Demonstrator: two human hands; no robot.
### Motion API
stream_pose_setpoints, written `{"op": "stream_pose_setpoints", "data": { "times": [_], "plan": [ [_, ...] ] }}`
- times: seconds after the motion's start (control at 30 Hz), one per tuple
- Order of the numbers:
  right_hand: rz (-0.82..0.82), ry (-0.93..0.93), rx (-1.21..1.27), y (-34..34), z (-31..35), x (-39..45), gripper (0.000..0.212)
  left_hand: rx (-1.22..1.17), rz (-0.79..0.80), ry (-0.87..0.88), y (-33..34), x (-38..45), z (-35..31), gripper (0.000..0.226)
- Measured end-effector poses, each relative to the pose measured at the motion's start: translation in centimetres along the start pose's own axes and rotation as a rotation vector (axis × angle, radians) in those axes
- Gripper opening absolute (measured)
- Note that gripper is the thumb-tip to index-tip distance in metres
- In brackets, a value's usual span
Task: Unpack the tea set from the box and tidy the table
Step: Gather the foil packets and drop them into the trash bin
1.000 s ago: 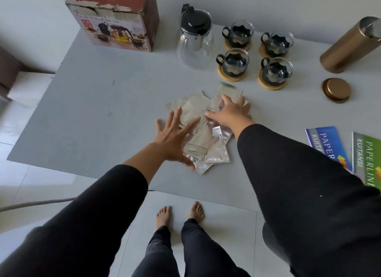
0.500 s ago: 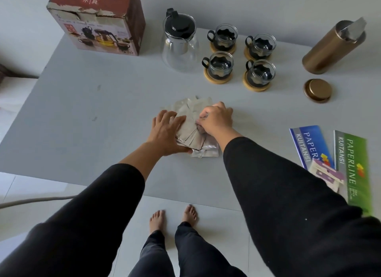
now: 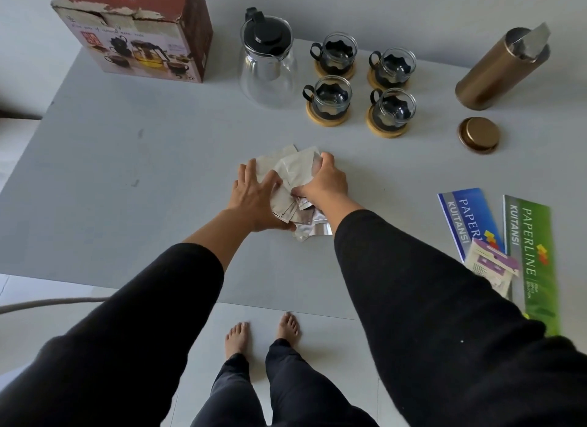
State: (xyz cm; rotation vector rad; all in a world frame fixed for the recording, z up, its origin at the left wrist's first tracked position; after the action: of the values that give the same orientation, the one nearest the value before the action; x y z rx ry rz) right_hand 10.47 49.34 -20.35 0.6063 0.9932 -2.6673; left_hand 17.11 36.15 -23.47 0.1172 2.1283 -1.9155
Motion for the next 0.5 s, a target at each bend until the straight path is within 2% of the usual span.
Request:
{"op": "stream_pose_setpoints", "data": {
  "times": [0.13,0.23,0.33,0.43,0.5],
  "plan": [
    [0.048,0.108,0.085,-0.2,0.2,-0.6,0.085,-0.103,0.033,0.048,-0.1,-0.1,-0.1,0.105],
    [0.048,0.167,0.131,0.0,0.0,-1.0,0.078,-0.344,0.094,0.054,-0.9,0.1,0.3,0.095],
    [0.059,0.193,0.128,0.0,-0.2,-1.1,0.074,-0.627,-0.033,-0.165,-1.4,0.2,1.4,0.082],
    [0.068,0.235,0.156,0.1,-0.3,-1.0,0.075,-0.694,-0.18,-0.502,-0.9,0.0,1.7,0.051],
    [0.075,0.254,0.191,0.2,-0.5,-1.0,0.078,-0.714,-0.166,-0.615,-0.7,-0.2,1.1,0.048]
  ]
}}
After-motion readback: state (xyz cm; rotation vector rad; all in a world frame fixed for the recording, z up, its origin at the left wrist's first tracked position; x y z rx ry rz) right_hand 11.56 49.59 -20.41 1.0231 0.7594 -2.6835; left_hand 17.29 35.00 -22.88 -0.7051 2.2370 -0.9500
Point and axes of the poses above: each hand's wrist, its own x-axis towards the middle knuckle, its own y-axis out of the palm, z = x × y, the point moved 2 cm from there along x, towards the middle knuckle, and after that the axes turned 15 degrees about x, right-handed, at the moved point
